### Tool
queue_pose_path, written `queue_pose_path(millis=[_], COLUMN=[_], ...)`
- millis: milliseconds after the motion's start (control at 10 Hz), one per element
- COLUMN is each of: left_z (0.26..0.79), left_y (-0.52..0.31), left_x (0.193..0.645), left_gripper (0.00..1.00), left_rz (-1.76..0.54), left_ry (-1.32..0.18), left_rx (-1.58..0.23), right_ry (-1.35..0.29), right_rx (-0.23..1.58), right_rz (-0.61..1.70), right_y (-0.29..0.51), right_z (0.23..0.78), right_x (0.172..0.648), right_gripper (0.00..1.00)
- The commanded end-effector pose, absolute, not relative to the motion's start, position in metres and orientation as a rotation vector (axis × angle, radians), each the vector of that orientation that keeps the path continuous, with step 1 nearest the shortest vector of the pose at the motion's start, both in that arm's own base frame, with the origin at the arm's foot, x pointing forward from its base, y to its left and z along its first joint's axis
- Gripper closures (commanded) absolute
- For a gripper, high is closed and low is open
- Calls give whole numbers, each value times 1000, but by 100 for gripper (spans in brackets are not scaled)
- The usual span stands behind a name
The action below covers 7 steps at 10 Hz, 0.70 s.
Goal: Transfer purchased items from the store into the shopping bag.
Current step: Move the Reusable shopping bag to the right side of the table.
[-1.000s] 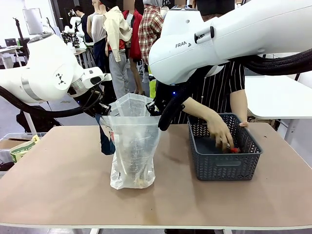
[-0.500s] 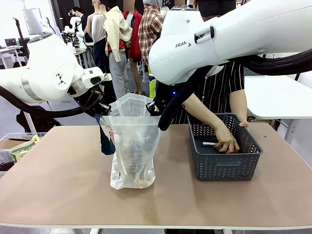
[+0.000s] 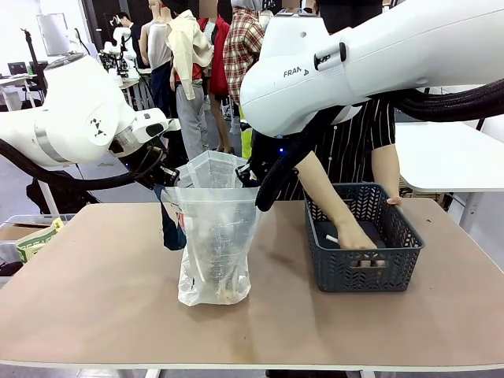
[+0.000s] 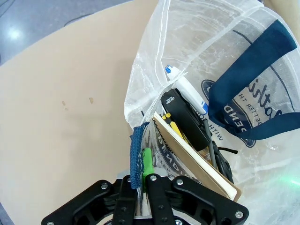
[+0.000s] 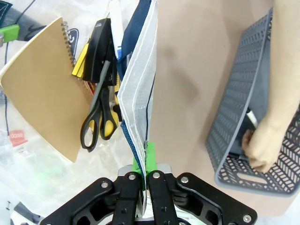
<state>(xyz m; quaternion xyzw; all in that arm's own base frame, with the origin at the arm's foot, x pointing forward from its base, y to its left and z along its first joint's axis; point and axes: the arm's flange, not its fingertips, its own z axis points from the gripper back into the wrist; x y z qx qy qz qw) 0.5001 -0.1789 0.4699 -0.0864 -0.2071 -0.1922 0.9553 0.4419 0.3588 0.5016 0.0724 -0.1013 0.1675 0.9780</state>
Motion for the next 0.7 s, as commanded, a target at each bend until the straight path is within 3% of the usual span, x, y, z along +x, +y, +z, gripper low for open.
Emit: queue_pose_path(millis=[0, 600], left_z=[470, 470], left_y=[-178, -178], left_x=[500, 500], left_gripper=[100, 100], left_rz=[-389, -389], left_ry=[-422, -422], left_rx=[-175, -175], right_ry=[-205, -205], right_rx=[142, 142], right_rz=[338, 338], right_y=[358, 358], right_z=[501, 501], right_x=[442, 442], right_gripper=[100, 100])
